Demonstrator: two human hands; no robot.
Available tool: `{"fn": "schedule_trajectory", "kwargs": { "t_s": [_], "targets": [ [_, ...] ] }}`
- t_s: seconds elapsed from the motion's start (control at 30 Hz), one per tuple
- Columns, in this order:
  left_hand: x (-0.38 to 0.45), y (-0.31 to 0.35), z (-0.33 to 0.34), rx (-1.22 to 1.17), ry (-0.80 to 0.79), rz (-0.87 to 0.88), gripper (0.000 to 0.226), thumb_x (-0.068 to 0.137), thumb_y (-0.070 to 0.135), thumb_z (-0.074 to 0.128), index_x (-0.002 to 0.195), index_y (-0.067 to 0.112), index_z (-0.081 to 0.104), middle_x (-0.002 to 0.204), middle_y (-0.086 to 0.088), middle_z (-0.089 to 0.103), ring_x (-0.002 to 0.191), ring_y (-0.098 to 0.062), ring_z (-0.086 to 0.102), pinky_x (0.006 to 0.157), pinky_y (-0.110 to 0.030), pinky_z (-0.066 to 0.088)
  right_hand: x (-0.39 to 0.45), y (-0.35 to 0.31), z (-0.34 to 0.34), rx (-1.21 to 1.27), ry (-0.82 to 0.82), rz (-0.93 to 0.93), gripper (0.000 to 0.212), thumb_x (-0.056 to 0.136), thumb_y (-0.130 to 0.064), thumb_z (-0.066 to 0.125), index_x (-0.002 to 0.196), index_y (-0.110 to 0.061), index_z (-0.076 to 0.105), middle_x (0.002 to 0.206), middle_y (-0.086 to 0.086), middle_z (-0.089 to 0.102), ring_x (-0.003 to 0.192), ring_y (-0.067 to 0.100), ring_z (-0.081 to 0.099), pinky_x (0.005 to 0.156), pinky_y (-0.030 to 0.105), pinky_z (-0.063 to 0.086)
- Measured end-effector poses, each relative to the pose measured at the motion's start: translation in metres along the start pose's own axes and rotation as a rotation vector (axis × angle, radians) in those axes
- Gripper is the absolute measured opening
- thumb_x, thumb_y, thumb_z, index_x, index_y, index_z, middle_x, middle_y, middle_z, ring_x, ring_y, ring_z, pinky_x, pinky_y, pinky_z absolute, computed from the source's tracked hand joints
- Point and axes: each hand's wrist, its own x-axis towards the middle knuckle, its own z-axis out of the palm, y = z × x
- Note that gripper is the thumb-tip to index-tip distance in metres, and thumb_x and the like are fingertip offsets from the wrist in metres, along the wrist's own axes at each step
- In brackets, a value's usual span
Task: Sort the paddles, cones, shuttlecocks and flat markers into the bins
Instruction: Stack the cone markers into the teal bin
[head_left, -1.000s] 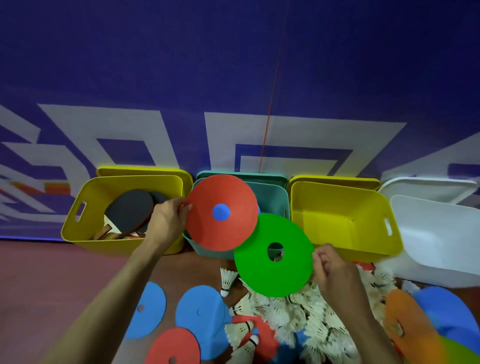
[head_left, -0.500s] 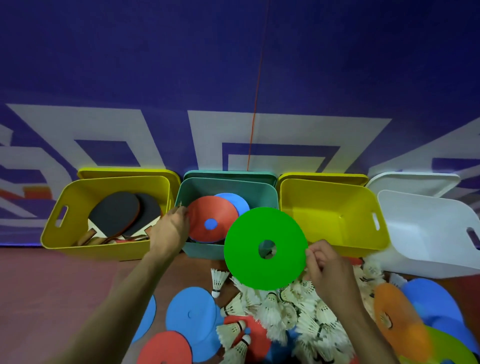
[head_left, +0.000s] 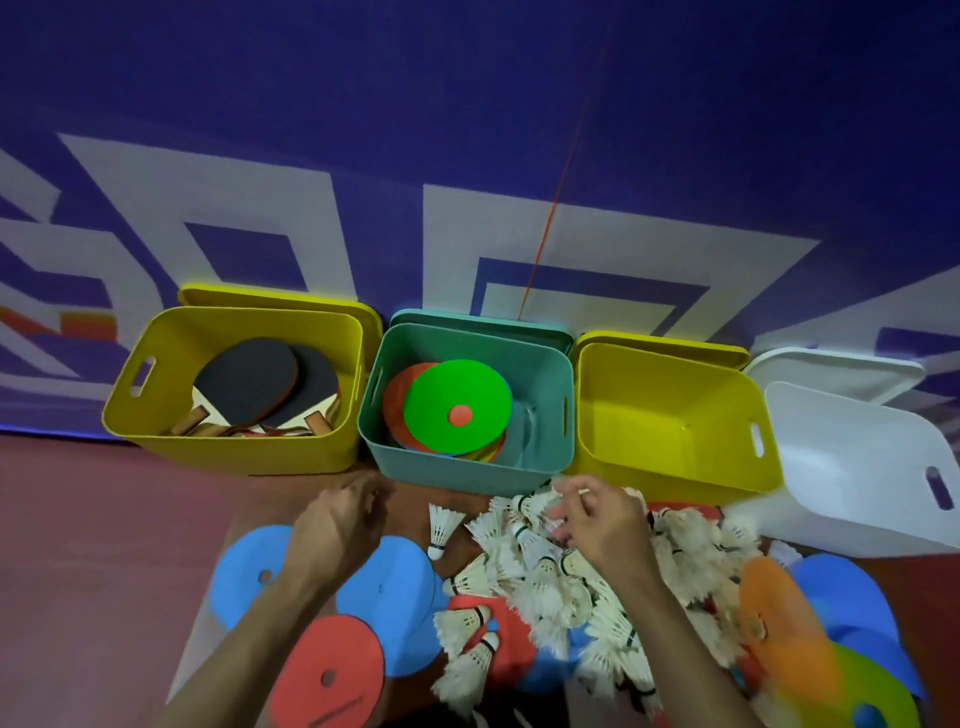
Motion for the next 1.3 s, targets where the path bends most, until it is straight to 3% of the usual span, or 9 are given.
{"fn": "schedule_trajectory", "kwargs": {
  "t_s": [0.17,0.33,0.37,0.43,0.7,0.87,1.03,1.17,1.3],
  "targets": [
    [-0.018,0.021,0.027,-0.067,-0.161,0.146,0.015,0.087,0.031,0.05,0.096,0.034,0.061,0.095,0.011,0.067,0.075,-0.017,0.063,0.059,-0.035,0.052,-0.061,0.069,-0.013,-0.069,0.011,0.158,0.018,0.1,-0.014,0.052,0.095,-0.021,0.068,0.073,-0.01,0.075,0.058,0.007,0.07,0.056,0.018,0.053],
    [-0.035,0.064,0.056,-0.074,-0.236,0.268,0.017,0.092,0.037,0.047,0.084,0.029,0.06,0.078,0.017,0.057,0.061,-0.009,0.057,0.05,-0.031,0.044,-0.101,0.129,-0.04,-0.043,0.119,0.277,0.016,0.098,-0.016,0.056,0.091,-0.026,0.067,0.076,-0.01,0.075,0.059,0.007,0.071,0.06,0.026,0.054],
    [-0.037,0.073,0.063,-0.08,-0.245,0.298,0.009,0.091,0.028,0.054,0.085,0.031,0.059,0.075,0.022,0.052,0.059,-0.007,0.053,0.049,-0.028,0.042,-0.104,0.141,-0.048,-0.03,0.145,0.281,0.018,0.098,-0.015,0.056,0.089,-0.028,0.066,0.076,-0.01,0.074,0.061,0.006,0.07,0.061,0.025,0.054],
    [-0.04,0.097,0.076,-0.069,-0.259,0.306,0.021,0.087,0.014,0.061,0.091,0.034,0.062,0.081,0.025,0.054,0.063,-0.004,0.052,0.052,-0.025,0.042,-0.105,0.167,-0.067,-0.049,0.192,0.272,0.02,0.095,-0.015,0.059,0.088,-0.033,0.065,0.079,-0.011,0.074,0.065,0.003,0.07,0.066,0.025,0.056],
    [-0.027,0.224,0.127,0.07,-0.259,0.36,0.023,0.086,0.014,0.062,0.098,0.032,0.069,0.098,0.016,0.067,0.076,-0.009,0.063,0.064,-0.024,0.048,-0.083,0.285,-0.183,-0.24,0.253,0.127,0.012,0.098,-0.025,0.057,0.102,-0.025,0.068,0.095,-0.012,0.069,0.084,0.008,0.063,0.065,0.018,0.045],
    [-0.022,0.309,0.178,0.12,-0.382,0.486,0.011,0.093,0.029,0.061,0.101,0.034,0.066,0.099,0.018,0.066,0.071,0.0,0.06,0.06,-0.019,0.043,-0.077,0.373,-0.23,-0.233,0.328,0.183,0.016,0.091,-0.02,0.062,0.105,-0.018,0.07,0.104,0.003,0.067,0.088,0.023,0.068,0.074,0.037,0.056],
    [-0.024,0.363,0.222,0.149,-0.492,0.524,0.022,0.096,0.04,0.055,0.118,0.039,0.057,0.116,0.017,0.059,0.075,-0.003,0.063,0.06,-0.027,0.052,-0.081,0.434,-0.258,-0.277,0.481,0.306,0.056,0.073,-0.044,0.048,0.103,-0.001,0.066,0.096,0.028,0.059,0.089,0.045,0.059,0.078,0.049,0.053],
    [-0.033,0.381,0.251,0.297,-0.604,0.644,0.041,0.094,0.035,0.057,0.132,0.042,0.042,0.146,0.012,0.029,0.086,-0.014,0.067,0.064,-0.036,0.058,-0.083,0.453,-0.258,-0.373,0.38,0.296,0.072,0.071,-0.059,0.048,0.12,-0.009,0.061,0.115,0.024,0.053,0.098,0.047,0.057,0.084,0.052,0.05],
    [-0.045,0.396,0.273,0.464,-0.631,0.657,0.048,0.094,0.034,0.055,0.137,0.046,0.038,0.158,0.011,0.012,0.109,-0.022,0.063,0.076,-0.037,0.057,-0.08,0.461,-0.256,-0.421,0.335,0.317,0.081,0.068,-0.063,0.046,0.131,-0.014,0.054,0.126,0.019,0.044,0.102,0.047,0.052,0.089,0.051,0.046]
  ]
}}
